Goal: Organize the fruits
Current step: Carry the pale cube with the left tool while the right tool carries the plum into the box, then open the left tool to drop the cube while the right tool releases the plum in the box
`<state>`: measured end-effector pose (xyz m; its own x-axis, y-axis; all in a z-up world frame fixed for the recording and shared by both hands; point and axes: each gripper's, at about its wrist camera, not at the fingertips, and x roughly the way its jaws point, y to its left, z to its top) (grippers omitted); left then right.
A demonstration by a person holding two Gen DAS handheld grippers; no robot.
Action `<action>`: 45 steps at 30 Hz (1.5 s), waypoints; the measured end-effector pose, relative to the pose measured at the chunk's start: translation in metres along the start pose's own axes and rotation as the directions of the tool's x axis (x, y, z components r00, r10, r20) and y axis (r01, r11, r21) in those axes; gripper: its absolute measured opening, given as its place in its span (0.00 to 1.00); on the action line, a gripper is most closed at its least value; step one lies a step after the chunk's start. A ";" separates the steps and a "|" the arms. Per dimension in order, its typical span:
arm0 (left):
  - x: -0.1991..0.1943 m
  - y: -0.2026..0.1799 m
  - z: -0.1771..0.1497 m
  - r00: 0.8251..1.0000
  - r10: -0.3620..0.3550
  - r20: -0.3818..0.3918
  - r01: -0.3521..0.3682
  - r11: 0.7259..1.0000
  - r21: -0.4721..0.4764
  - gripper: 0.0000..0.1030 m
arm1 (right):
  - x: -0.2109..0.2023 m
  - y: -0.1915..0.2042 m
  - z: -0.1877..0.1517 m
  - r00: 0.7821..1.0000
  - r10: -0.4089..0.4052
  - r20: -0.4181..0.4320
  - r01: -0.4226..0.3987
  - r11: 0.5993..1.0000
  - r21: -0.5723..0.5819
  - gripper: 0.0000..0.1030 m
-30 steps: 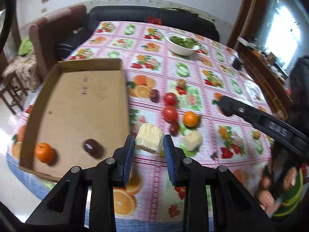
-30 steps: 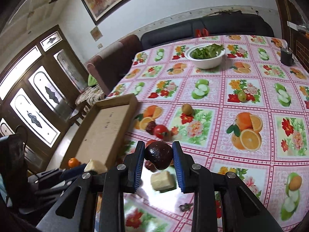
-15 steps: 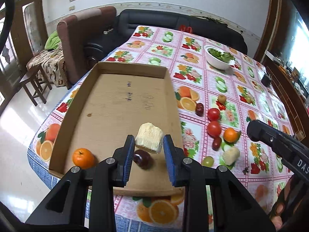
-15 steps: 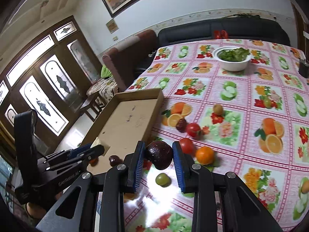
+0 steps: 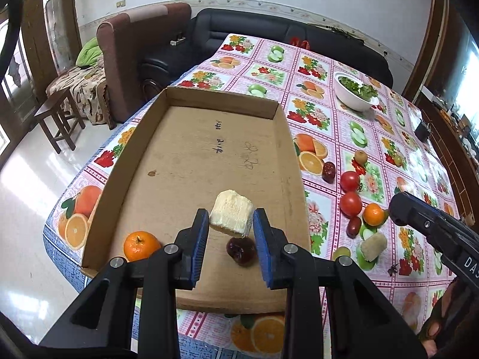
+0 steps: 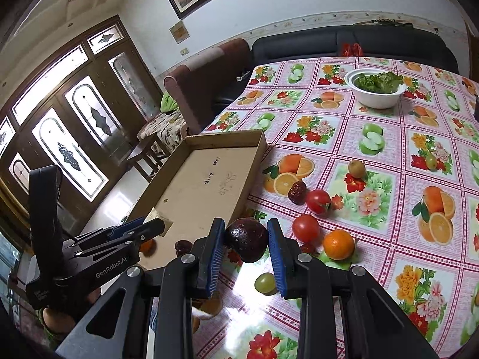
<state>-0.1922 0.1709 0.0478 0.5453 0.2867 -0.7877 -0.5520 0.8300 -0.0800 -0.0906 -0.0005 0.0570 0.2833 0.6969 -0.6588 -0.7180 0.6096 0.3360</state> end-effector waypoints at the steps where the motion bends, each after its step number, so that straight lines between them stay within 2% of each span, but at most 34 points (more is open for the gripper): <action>1: 0.000 0.001 0.000 1.000 0.000 0.001 0.000 1.000 -0.003 0.27 | 0.001 0.000 0.000 1.000 0.000 -0.001 0.000 1.000 0.000 0.29; 8: 0.008 0.031 0.012 1.000 0.010 -0.007 -0.011 0.998 -0.067 0.27 | 0.016 0.010 0.001 0.999 0.016 -0.029 -0.016 1.000 -0.018 0.29; 14: 0.027 0.061 0.023 0.998 0.046 -0.030 -0.049 0.991 -0.128 0.27 | 0.053 0.045 0.002 0.993 0.066 -0.094 -0.074 0.993 -0.088 0.28; 18: 0.042 0.070 0.023 0.996 0.065 -0.058 -0.072 0.989 -0.131 0.27 | 0.089 0.064 0.002 0.987 0.064 -0.146 -0.083 0.989 -0.123 0.28; 23: 0.058 0.071 0.017 0.991 0.083 -0.101 -0.094 0.988 -0.119 0.27 | 0.128 0.080 -0.002 0.980 0.025 -0.197 -0.060 0.982 -0.176 0.28; 27: 0.059 0.067 0.016 0.990 0.103 -0.094 -0.111 0.989 -0.092 0.28 | 0.149 0.082 -0.009 0.972 0.004 -0.236 -0.051 0.979 -0.195 0.28; 34: 0.059 0.073 0.015 0.991 0.083 -0.102 -0.095 0.989 -0.114 0.29 | 0.147 0.086 -0.012 0.973 -0.015 -0.230 -0.038 0.974 -0.223 0.30; 38: 0.056 0.078 0.016 0.993 0.046 -0.109 -0.062 0.987 -0.148 0.33 | 0.142 0.084 -0.012 0.975 -0.009 -0.220 -0.040 0.975 -0.217 0.44; 45: 0.040 0.073 0.015 0.996 0.029 -0.082 -0.042 0.985 -0.166 0.34 | 0.123 0.082 -0.010 0.981 0.003 -0.194 -0.044 0.977 -0.208 0.46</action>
<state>-0.2010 0.2497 0.0197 0.4755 0.2705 -0.8371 -0.6717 0.7261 -0.1469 -0.1208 0.1312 -0.0033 0.1522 0.6122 -0.7759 -0.8463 0.4863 0.2177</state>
